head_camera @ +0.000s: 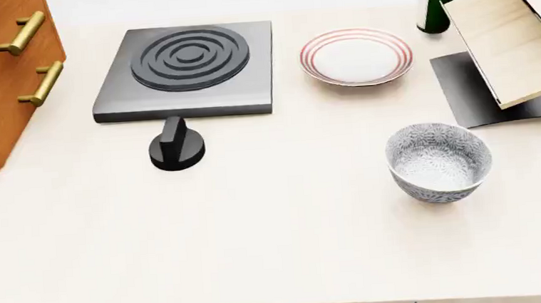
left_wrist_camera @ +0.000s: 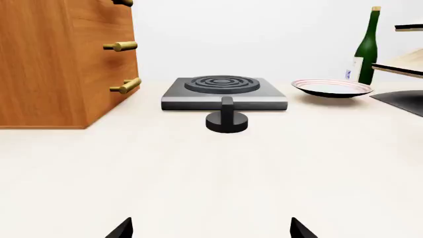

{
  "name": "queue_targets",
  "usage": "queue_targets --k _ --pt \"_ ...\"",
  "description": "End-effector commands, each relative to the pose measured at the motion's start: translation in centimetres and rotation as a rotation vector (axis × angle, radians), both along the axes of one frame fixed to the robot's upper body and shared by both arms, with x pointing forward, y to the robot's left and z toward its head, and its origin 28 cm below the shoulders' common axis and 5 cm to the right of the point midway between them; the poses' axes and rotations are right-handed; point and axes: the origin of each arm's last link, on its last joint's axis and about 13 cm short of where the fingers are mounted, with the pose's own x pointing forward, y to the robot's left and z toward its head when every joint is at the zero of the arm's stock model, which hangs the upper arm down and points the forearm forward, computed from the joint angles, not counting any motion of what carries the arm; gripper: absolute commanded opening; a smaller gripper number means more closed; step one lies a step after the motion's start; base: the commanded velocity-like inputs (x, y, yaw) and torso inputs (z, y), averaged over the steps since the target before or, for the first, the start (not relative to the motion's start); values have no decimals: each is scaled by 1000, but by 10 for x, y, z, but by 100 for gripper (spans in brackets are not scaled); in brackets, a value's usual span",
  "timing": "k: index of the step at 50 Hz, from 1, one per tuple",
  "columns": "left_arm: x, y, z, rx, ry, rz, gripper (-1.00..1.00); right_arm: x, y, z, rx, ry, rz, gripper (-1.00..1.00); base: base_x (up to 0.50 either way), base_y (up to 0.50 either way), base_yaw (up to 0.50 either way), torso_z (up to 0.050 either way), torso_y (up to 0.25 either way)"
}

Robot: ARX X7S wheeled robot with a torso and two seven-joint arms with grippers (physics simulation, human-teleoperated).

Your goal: Put the bowl on the stove.

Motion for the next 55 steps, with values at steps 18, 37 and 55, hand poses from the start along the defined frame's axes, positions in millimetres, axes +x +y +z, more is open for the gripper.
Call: queue_targets --k 18,37,55 --pt "0 0 3 -68 46 -28 100 -2 1 2 27 -8 19 100 0 0 0 0 0" --pt "6 4 20 30 -125 -2 100 6 -22 34 -13 -85 -43 100 0 0 0 0 0" --pt "5 16 96 26 -484 56 100 -38 -138 175 -204 -214 -137 100 0 0 0 0 0"
